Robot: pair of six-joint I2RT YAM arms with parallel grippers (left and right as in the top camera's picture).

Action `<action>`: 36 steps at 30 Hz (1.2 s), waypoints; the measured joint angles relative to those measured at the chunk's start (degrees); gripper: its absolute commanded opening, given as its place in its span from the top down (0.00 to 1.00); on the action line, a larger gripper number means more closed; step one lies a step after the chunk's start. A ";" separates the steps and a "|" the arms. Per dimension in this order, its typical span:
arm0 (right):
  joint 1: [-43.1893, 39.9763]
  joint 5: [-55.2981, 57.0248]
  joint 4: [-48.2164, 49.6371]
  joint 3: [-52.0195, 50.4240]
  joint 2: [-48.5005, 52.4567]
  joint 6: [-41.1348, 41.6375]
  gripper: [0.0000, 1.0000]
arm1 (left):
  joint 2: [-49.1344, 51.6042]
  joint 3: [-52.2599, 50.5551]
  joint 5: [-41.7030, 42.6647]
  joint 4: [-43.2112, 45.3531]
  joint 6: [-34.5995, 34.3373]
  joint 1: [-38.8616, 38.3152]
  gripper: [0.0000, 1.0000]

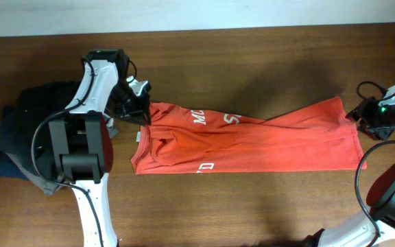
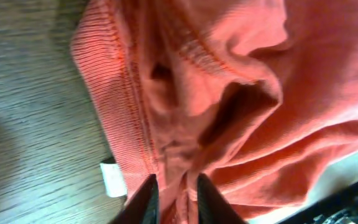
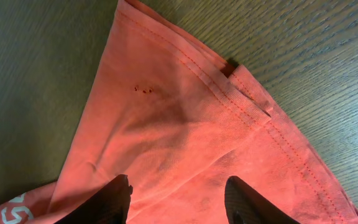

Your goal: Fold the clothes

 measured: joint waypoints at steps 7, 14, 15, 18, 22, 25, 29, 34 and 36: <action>0.00 1.86 0.61 0.00 0.00 -0.02 0.40 | 0.00 0.02 -1.46 4.13 -0.26 -0.11 0.58; 0.00 2.67 1.31 0.00 0.00 0.00 0.38 | 0.00 0.07 -0.44 9.99 -0.07 -1.29 0.66; 0.00 2.75 1.29 0.00 0.02 0.00 0.37 | 0.00 0.07 -0.42 10.62 -0.17 -1.79 0.78; 0.00 2.84 1.29 0.00 0.13 0.00 0.37 | 0.00 0.07 -0.52 11.69 0.09 -3.28 0.99; 0.00 2.91 1.14 0.00 0.63 0.00 0.37 | 0.00 0.07 -2.56 11.76 0.35 -4.55 0.99; 0.00 3.04 1.09 0.00 0.68 0.00 0.37 | 0.00 0.07 -3.98 11.32 0.28 -3.50 0.99; 0.00 3.04 1.09 0.00 0.68 -0.04 0.36 | 0.00 0.26 -3.76 11.50 -0.50 0.26 1.00; 0.00 3.28 1.70 0.00 0.68 -1.09 0.20 | 0.00 2.14 0.15 11.89 -0.87 4.31 0.75; -0.07 4.20 2.60 0.00 0.68 -2.29 0.12 | 0.00 2.71 1.44 11.80 -0.96 4.85 0.73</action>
